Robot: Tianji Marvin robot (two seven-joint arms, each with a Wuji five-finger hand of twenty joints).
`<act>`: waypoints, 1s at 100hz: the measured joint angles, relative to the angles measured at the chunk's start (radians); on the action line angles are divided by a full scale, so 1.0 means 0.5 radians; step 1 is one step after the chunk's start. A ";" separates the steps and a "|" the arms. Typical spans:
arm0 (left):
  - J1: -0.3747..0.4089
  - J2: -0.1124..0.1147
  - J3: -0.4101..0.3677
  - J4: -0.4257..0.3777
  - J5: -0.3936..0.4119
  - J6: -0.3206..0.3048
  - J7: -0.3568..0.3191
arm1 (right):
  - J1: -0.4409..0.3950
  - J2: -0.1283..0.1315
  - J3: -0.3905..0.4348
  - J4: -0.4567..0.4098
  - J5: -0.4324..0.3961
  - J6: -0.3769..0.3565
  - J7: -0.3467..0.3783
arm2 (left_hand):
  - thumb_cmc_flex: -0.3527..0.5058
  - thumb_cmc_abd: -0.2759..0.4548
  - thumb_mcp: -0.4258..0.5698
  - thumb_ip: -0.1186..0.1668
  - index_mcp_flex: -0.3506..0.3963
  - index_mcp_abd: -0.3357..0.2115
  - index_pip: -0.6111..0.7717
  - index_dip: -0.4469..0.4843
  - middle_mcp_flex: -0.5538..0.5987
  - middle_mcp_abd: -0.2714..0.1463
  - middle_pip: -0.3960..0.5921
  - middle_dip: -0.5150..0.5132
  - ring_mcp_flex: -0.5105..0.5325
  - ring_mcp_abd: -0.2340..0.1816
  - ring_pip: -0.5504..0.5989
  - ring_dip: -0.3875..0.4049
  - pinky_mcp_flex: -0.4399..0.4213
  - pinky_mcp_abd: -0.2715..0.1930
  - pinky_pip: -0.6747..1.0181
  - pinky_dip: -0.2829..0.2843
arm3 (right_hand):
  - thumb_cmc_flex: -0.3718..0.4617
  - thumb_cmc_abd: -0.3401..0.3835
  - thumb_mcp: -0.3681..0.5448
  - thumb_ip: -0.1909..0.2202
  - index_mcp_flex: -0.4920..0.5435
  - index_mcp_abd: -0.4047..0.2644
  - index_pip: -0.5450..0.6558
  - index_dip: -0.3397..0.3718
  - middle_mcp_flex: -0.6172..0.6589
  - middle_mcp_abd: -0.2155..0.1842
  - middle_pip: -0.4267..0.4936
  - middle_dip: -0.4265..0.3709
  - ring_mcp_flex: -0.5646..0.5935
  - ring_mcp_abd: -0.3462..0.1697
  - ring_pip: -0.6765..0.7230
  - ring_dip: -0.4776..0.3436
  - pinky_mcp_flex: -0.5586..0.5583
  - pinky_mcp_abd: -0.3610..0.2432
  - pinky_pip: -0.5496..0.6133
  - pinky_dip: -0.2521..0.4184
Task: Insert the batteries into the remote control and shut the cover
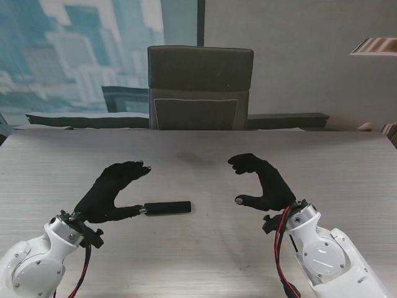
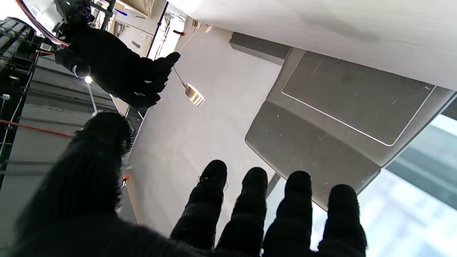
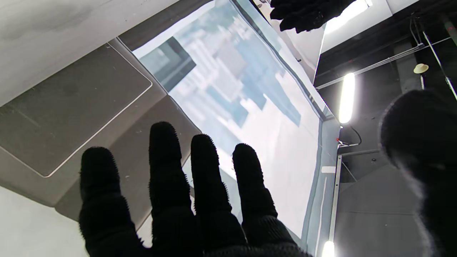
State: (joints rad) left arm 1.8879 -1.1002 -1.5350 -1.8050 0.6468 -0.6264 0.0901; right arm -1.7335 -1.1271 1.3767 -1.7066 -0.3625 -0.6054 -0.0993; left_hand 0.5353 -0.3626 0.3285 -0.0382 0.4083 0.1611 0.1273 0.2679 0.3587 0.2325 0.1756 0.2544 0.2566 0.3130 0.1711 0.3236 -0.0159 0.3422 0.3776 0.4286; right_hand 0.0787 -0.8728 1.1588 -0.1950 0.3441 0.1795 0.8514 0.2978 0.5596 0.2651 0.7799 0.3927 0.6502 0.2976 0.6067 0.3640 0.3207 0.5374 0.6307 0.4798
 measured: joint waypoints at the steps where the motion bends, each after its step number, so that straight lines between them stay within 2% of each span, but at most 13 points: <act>1: 0.005 -0.001 -0.004 -0.003 0.000 -0.002 0.001 | -0.002 -0.001 0.001 -0.002 0.002 -0.003 0.000 | 0.000 0.000 0.000 0.000 0.000 0.000 0.000 0.000 0.001 0.000 0.000 0.000 0.000 0.000 0.000 0.000 0.000 0.000 0.000 0.000 | 0.000 0.000 0.000 0.000 0.000 0.000 0.000 0.000 0.000 0.000 0.000 0.000 0.000 0.000 0.000 0.000 0.001 0.000 -0.001 0.001; 17: 0.062 -0.010 -0.048 -0.023 0.056 -0.042 0.056 | -0.017 -0.003 0.013 -0.017 0.039 -0.040 -0.002 | 0.000 0.000 0.001 0.000 0.000 0.000 0.000 0.000 0.024 0.000 0.001 0.000 0.004 0.001 0.000 0.000 0.019 0.000 0.000 0.021 | 0.000 0.000 0.014 0.000 0.001 0.000 -0.001 0.000 0.022 0.000 0.006 0.000 0.019 0.000 0.006 0.001 0.009 0.002 -0.016 0.026; 47: 0.074 -0.009 -0.053 -0.037 0.081 -0.046 0.063 | -0.026 -0.009 0.024 -0.024 -0.039 -0.050 -0.061 | 0.000 0.000 0.004 0.000 0.005 0.000 0.000 0.000 0.057 0.000 0.001 0.000 0.028 0.002 0.004 0.000 0.022 0.001 -0.001 0.022 | 0.028 0.000 0.016 0.000 0.004 0.000 -0.001 0.000 0.053 0.000 0.033 0.000 0.020 0.000 0.024 0.002 0.038 0.004 -0.023 0.056; 74: 0.071 -0.009 -0.039 -0.041 0.067 -0.004 0.060 | -0.024 -0.012 0.018 -0.032 -0.035 0.004 -0.066 | 0.000 0.000 0.031 0.000 0.009 0.000 0.000 0.000 0.062 0.000 0.002 0.000 0.030 0.002 0.006 0.000 0.024 0.001 -0.001 0.023 | 0.030 0.000 0.016 0.000 0.025 -0.004 0.010 0.000 0.073 0.000 0.033 0.000 0.020 0.000 0.025 0.002 0.040 0.006 -0.044 0.075; 100: 0.062 -0.006 -0.022 -0.046 0.074 0.036 0.044 | -0.025 -0.015 0.020 -0.034 -0.057 -0.001 -0.086 | 0.000 0.000 0.031 0.000 0.009 0.000 0.000 0.000 0.062 0.000 0.002 0.000 0.030 0.002 0.007 0.000 0.024 0.002 -0.001 0.023 | 0.030 0.000 0.016 0.000 0.026 -0.004 0.010 0.000 0.074 0.000 0.033 0.000 0.022 0.000 0.025 0.002 0.040 0.007 -0.063 0.099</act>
State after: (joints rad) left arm 1.9189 -1.1034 -1.5459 -1.8281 0.6837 -0.6085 0.1121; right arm -1.7459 -1.1345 1.3869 -1.7235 -0.3908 -0.6060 -0.1425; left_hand 0.5353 -0.3626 0.3442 -0.0381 0.4130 0.1611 0.1273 0.2679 0.3895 0.2325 0.1765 0.2543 0.2717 0.3138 0.1744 0.3236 -0.0039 0.3429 0.3773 0.4400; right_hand 0.0937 -0.8728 1.1667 -0.1950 0.3573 0.1775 0.8565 0.2978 0.5964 0.2651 0.7966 0.3927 0.6610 0.2976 0.6193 0.3651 0.3409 0.5408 0.5992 0.5294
